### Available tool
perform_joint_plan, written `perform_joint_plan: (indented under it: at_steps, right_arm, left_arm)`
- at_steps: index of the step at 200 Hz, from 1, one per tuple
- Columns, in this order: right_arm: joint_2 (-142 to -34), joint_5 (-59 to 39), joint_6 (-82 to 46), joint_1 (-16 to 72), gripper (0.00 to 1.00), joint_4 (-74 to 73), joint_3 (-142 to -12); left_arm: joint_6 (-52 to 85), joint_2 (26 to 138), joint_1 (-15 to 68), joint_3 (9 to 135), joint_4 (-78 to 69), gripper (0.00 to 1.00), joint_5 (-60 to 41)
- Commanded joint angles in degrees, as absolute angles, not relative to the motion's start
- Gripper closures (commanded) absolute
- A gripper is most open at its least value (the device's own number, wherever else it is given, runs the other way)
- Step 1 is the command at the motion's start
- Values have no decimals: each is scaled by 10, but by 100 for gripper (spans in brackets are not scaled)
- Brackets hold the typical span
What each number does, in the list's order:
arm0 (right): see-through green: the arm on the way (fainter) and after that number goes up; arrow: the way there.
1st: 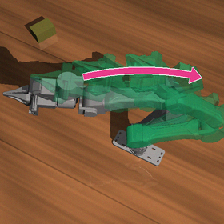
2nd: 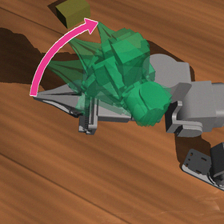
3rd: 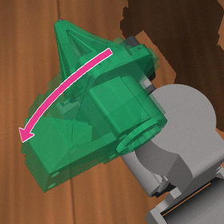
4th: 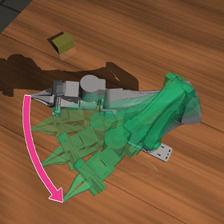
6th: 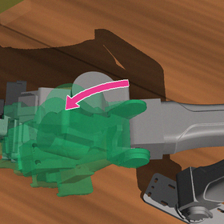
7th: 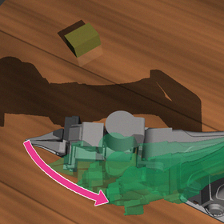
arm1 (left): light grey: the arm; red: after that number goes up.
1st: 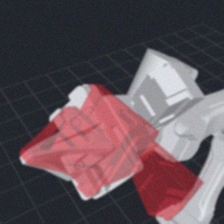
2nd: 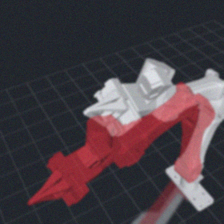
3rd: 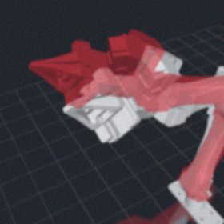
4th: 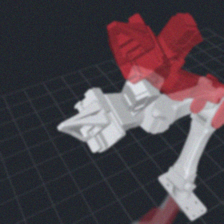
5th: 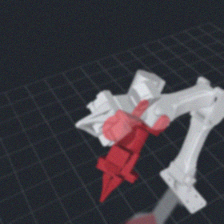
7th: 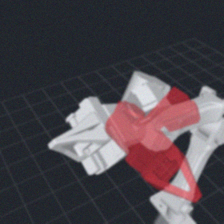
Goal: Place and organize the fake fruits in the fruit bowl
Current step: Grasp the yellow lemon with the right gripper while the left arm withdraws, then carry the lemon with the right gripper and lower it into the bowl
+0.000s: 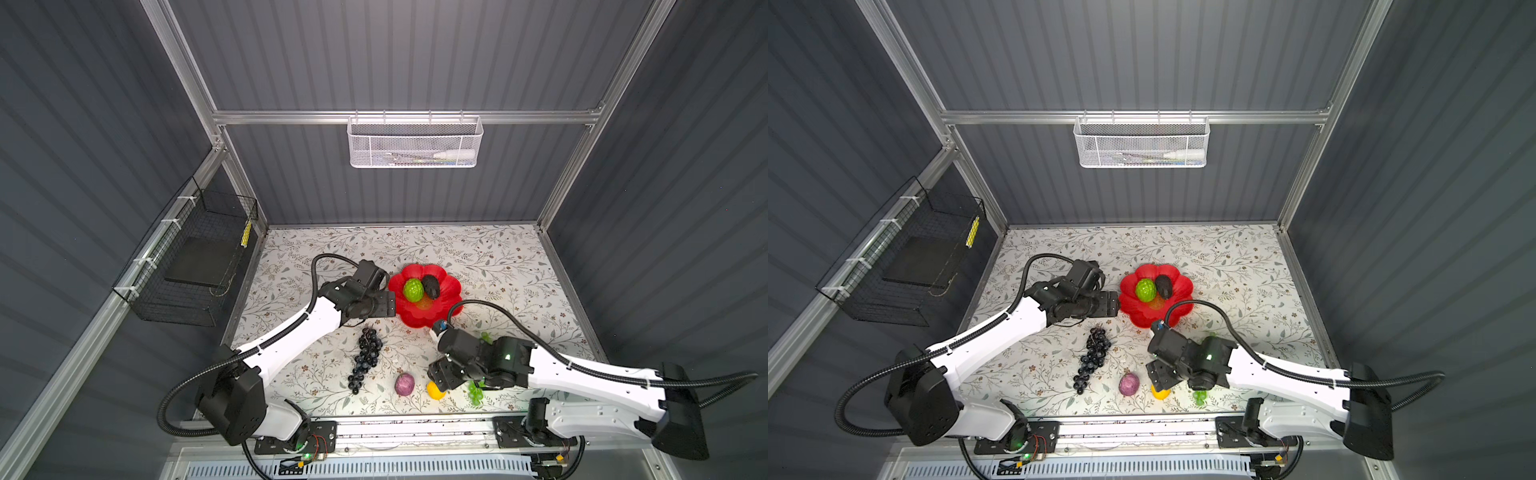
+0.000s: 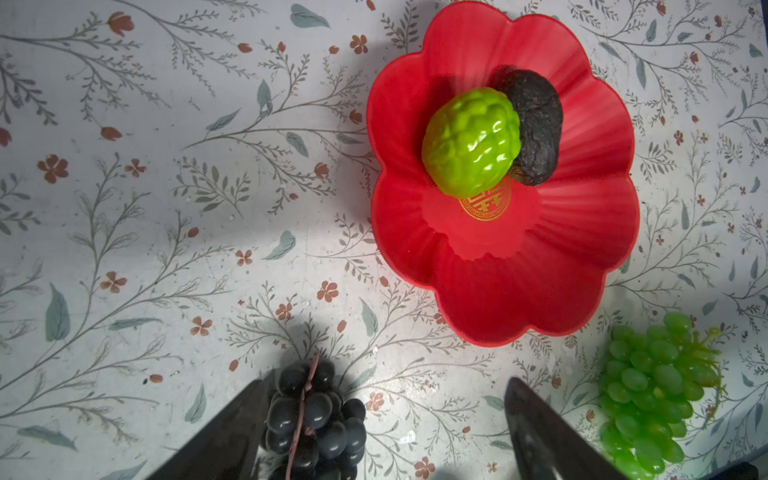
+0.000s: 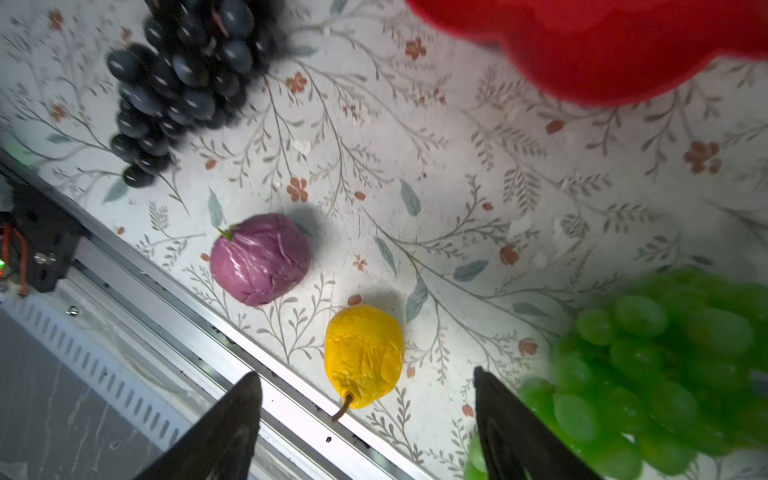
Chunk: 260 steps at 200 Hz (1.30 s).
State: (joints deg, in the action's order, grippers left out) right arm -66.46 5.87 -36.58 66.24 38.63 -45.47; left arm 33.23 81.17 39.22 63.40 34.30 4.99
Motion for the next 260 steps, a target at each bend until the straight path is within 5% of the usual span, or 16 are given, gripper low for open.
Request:
perform_joint_plan:
  at_steps: [1,106,194,260]
  right_arm:
    - [-699,60,-416,684,19,389,-436]
    - [-812,17,-375,684,35,280,-411]
    - [-784,14,-366,677,59,309,-429]
    - [-739,-13,-253,512,58,384,-550]
  left_arm:
    - [359,791,392,608,325,11,61]
    - [360,797,392,593,335,10,69]
    - [353,798,392,599,343,10,89]
    - [362,767,392,572,342,10,110]
